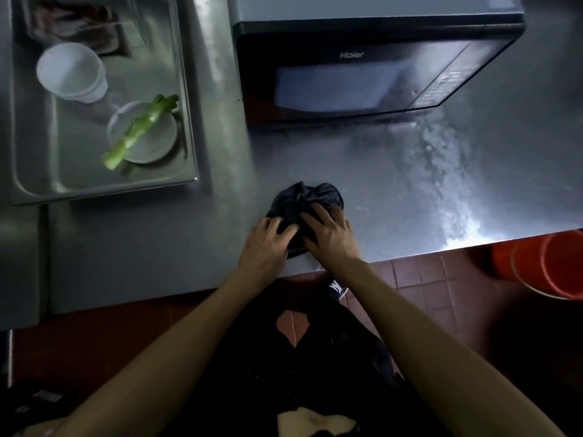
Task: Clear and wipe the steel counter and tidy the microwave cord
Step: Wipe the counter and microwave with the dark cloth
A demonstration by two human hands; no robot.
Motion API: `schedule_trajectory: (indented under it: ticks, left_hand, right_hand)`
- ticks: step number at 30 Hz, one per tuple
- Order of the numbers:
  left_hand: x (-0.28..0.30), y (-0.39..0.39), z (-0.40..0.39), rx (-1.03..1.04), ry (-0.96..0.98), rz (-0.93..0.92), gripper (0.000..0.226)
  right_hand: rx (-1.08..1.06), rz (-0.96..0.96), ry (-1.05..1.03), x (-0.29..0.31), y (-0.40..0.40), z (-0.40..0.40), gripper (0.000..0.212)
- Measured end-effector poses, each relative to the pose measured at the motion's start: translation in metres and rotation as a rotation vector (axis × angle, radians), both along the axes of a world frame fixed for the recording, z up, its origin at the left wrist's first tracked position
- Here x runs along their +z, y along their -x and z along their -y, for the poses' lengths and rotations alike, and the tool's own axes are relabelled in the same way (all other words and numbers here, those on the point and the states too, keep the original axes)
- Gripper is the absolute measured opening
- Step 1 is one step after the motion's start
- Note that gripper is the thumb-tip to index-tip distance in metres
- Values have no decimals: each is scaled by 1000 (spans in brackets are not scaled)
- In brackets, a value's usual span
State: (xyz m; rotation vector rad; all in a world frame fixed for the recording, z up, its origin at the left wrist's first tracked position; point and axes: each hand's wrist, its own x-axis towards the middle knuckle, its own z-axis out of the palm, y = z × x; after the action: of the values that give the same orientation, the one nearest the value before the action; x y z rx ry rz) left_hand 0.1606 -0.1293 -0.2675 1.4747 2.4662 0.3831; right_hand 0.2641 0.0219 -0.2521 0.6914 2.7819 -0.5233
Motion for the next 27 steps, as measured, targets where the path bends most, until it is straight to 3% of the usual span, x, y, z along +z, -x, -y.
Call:
schedule_trajectory:
  ticks: [8, 13, 20, 27]
  left_hand:
    - [5, -44, -46, -115, 71, 117, 47]
    - [19, -86, -97, -143, 119, 185, 53]
    - [53, -161, -181, -209, -15, 162, 56]
    - [84, -227, -264, -335, -134, 105, 56]
  right_hand:
    - [-131, -9, -40, -2, -70, -24, 49]
    - [-285, -148, 107, -3, -114, -58, 46]
    - [-488, -438, 70, 18, -202, -126, 39]
    - [-617, -562, -13, 50, -282, -191, 38]
